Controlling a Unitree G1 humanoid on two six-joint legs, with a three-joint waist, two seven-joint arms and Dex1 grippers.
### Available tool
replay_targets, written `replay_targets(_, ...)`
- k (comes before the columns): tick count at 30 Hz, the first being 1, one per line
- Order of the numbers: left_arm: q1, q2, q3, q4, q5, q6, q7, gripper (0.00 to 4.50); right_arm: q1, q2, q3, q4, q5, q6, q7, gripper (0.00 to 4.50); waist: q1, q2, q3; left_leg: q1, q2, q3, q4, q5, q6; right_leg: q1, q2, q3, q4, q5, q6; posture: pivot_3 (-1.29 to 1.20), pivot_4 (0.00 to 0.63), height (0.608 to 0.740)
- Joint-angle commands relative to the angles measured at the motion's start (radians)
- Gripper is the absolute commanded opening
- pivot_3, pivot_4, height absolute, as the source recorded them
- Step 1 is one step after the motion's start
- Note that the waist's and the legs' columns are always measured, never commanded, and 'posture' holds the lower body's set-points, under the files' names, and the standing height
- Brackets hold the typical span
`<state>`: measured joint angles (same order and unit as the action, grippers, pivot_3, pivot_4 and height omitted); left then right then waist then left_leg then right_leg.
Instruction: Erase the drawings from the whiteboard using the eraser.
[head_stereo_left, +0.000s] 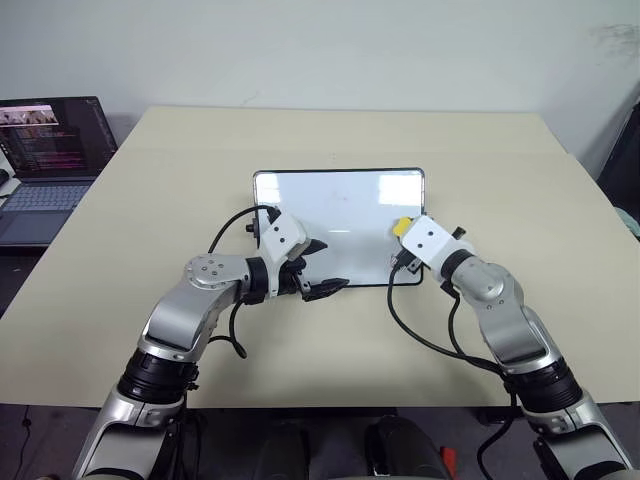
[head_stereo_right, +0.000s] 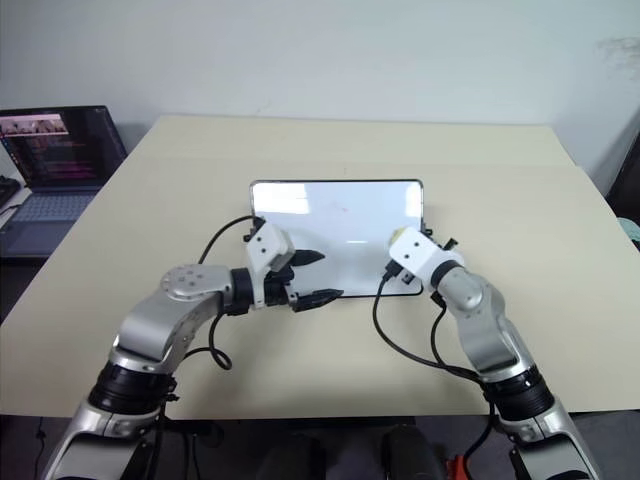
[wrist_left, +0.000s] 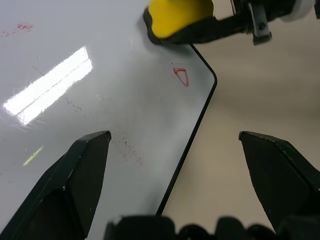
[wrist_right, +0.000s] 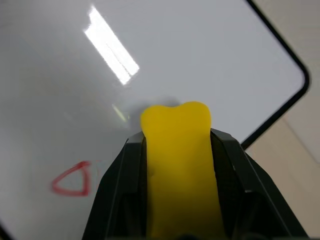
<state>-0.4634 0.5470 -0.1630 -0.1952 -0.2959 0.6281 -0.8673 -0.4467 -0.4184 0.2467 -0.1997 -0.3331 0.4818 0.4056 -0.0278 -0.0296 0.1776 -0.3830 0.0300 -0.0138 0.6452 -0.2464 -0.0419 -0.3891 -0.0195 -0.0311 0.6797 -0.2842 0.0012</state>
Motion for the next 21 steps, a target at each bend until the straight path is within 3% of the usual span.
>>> replay_targets(1,0.000,0.002,-0.001,-0.038,-0.013,-0.009,-0.009,4.50,-0.011,0.004,-0.019,-0.004,-0.005,-0.014,-0.016,1.38,0.000,0.000,0.000,0.000,0.000,0.000,0.000,0.000,0.000,0.000,0.000,0.000,0.000,0.000,0.000,0.00,0.150,0.740)
replay_targets(10,-0.001,0.003,-0.001,-0.037,-0.011,-0.010,-0.014,4.50,0.049,-0.011,0.046,-0.038,0.008,0.013,0.091,1.38,-0.002,0.000,0.000,0.000,0.000,0.000,-0.001,0.000,0.000,0.000,0.000,0.000,0.000,0.000,0.000,0.00,0.150,0.740)
replay_targets(16,-0.001,0.005,-0.001,-0.034,-0.010,-0.011,-0.024,4.50,0.031,0.001,-0.026,-0.050,0.027,-0.002,0.044,1.38,-0.001,0.000,0.000,0.000,0.000,0.000,0.000,0.000,0.000,0.000,0.000,0.000,0.000,0.000,0.000,0.00,0.150,0.740)
replay_targets(21,0.026,0.043,-0.020,-0.058,-0.016,-0.019,-0.084,4.50,0.069,0.011,-0.132,-0.132,0.140,0.040,0.082,1.38,0.001,0.000,0.001,-0.001,0.000,0.000,-0.001,0.000,0.000,-0.001,0.000,0.000,-0.001,0.000,0.000,0.00,0.150,0.740)
